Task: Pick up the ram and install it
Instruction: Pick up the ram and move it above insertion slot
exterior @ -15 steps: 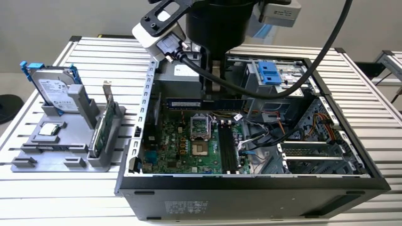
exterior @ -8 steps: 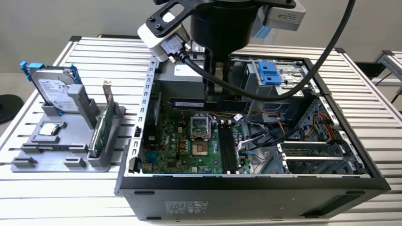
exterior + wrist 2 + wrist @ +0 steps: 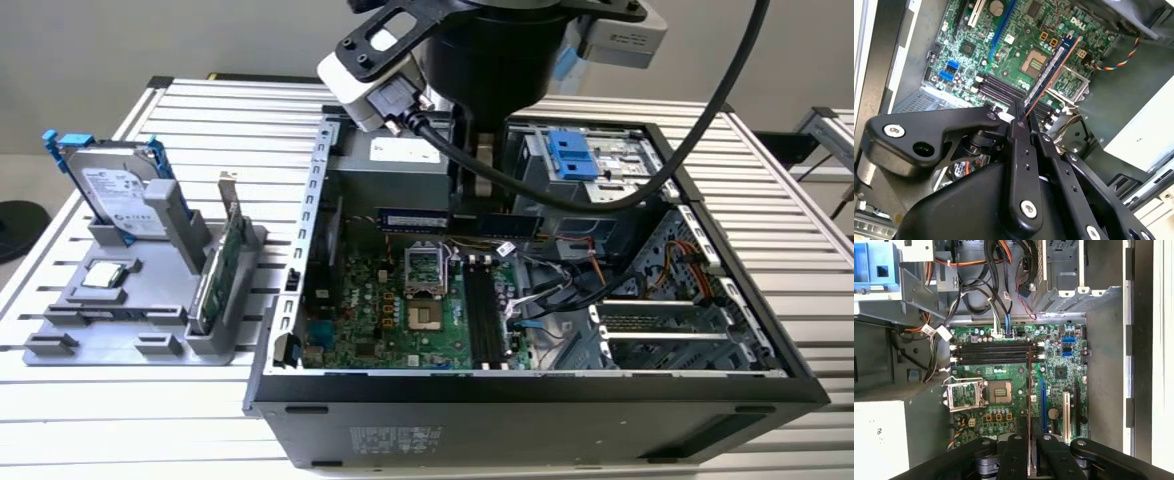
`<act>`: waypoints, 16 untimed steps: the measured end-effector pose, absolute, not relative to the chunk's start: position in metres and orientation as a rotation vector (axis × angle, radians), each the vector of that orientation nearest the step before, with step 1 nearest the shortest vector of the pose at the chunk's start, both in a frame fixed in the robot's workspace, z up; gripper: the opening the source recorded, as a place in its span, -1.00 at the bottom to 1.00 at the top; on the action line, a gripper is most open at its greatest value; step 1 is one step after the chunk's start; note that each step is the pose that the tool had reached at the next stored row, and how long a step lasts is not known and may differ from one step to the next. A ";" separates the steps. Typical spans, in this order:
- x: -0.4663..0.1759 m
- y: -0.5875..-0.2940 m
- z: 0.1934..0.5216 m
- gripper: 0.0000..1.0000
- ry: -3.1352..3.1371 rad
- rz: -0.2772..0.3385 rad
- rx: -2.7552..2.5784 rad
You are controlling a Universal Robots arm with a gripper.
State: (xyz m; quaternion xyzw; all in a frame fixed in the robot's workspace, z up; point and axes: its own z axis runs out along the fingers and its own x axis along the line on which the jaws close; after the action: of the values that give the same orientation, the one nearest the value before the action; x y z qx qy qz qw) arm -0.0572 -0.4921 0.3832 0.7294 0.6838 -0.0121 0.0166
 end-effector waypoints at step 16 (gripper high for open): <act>-0.039 -0.490 0.383 -1.00 2.126 -0.038 2.268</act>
State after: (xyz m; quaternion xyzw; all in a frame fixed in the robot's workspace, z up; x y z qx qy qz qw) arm -0.0394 -0.4903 0.3833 0.7294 0.6838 -0.0121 0.0165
